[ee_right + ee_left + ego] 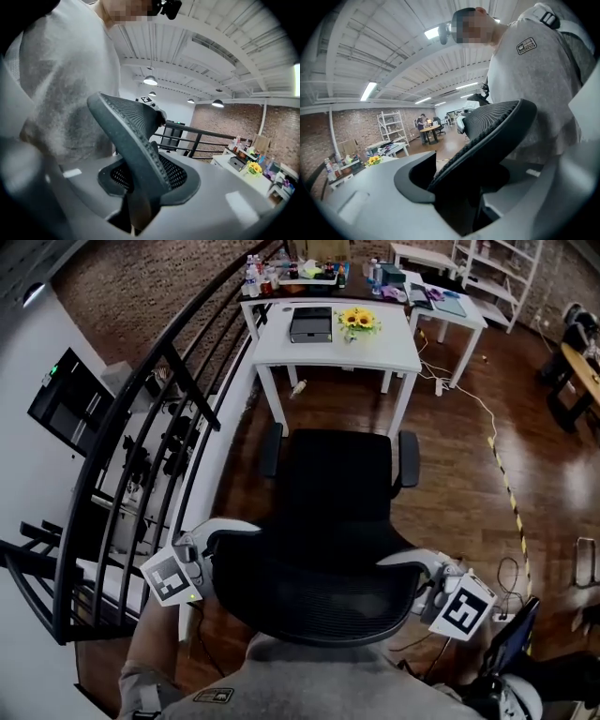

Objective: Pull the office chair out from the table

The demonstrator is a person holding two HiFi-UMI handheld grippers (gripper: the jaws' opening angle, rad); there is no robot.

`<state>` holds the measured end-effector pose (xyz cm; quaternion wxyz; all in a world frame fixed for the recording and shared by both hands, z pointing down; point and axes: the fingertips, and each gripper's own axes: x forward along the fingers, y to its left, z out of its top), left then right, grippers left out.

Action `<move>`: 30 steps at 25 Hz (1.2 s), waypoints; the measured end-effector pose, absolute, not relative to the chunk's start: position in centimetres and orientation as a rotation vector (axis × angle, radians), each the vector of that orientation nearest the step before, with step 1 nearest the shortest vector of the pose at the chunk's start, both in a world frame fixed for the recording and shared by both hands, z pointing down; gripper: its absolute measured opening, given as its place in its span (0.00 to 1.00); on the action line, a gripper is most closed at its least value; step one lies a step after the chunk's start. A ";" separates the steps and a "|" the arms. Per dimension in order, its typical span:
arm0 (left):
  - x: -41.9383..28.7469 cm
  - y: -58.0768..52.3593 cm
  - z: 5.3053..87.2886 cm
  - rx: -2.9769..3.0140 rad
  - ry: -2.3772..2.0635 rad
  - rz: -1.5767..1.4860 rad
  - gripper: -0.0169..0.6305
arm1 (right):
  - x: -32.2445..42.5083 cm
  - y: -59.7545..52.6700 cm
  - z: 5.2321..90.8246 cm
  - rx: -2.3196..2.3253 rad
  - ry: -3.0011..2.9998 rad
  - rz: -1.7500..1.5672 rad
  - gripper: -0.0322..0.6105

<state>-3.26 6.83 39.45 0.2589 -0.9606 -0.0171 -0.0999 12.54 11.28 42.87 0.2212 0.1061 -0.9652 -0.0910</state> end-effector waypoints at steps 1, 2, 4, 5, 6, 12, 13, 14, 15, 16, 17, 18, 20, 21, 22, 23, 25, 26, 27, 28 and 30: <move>-4.0 6.6 40.0 -2.595 -0.022 -0.269 0.36 | 12.7 11.0 42.9 0.316 -2.670 -0.248 0.27; -4.7 6.3 40.6 -2.605 0.012 -0.286 0.37 | 12.9 10.8 42.9 0.337 -2.672 -0.247 0.29; -5.7 5.8 41.2 -2.648 0.088 -0.322 0.40 | 13.3 10.4 42.6 0.374 -2.677 -0.249 0.35; -5.7 5.7 40.9 -2.667 0.119 -0.338 0.40 | 13.5 10.3 42.5 0.392 -2.678 -0.251 0.36; -5.6 5.6 40.5 -2.684 0.143 -0.381 0.41 | 13.7 10.3 42.4 0.413 -2.677 -0.251 0.37; -6.9 5.2 39.6 -2.832 0.330 -0.373 0.42 | 14.8 9.8 42.4 0.652 -2.640 -0.247 0.39; -7.4 5.2 39.7 -2.845 0.359 -0.346 0.42 | 15.0 9.7 42.3 0.715 -2.637 -0.249 0.40; -8.0 5.3 39.8 -2.853 0.385 -0.322 0.43 | 15.2 9.6 42.2 0.782 -2.632 -0.253 0.40; -8.6 5.3 39.9 -2.857 0.406 -0.296 0.43 | 15.4 9.5 42.1 0.852 -2.623 -0.256 0.40; -9.2 5.5 39.9 -2.857 0.420 -0.268 0.43 | 15.6 9.6 42.1 0.921 -2.603 -0.252 0.42; -9.7 5.8 39.9 -2.858 0.428 -0.243 0.43 | 15.9 9.7 42.2 0.989 -2.574 -0.242 0.44; -10.2 6.2 40.0 -2.860 0.434 -0.223 0.43 | 16.1 9.8 42.4 1.054 -2.545 -0.231 0.44; -11.2 7.1 40.4 -2.866 0.442 -0.202 0.43 | 16.6 10.0 42.5 1.187 -2.491 -0.222 0.48; -11.6 7.5 40.5 -2.868 0.441 -0.195 0.43 | 16.9 10.0 42.3 1.252 -2.464 -0.223 0.50; -12.0 8.0 40.6 -2.868 0.436 -0.186 0.43 | 17.2 10.2 42.1 1.311 -2.439 -0.224 0.51; -12.3 8.4 40.7 -2.868 0.426 -0.173 0.43 | 17.4 10.5 41.9 1.362 -2.419 -0.222 0.51; -12.8 9.6 40.8 -2.877 0.393 -0.157 0.42 | 17.4 11.6 41.8 1.444 -2.384 -0.203 0.52; -13.0 10.3 40.8 -2.885 0.373 -0.151 0.42 | 17.2 12.2 41.8 1.472 -2.370 -0.186 0.52; -13.1 11.1 40.9 -2.896 0.353 -0.146 0.42 | 16.7 12.9 41.8 1.486 -2.361 -0.169 0.52; -13.2 11.9 40.9 -2.911 0.332 -0.148 0.42 | 15.9 13.8 41.8 1.483 -2.360 -0.153 0.52; -13.2 13.3 41.2 -2.947 0.282 -0.166 0.39 | 13.7 15.4 41.9 1.438 -2.375 -0.131 0.52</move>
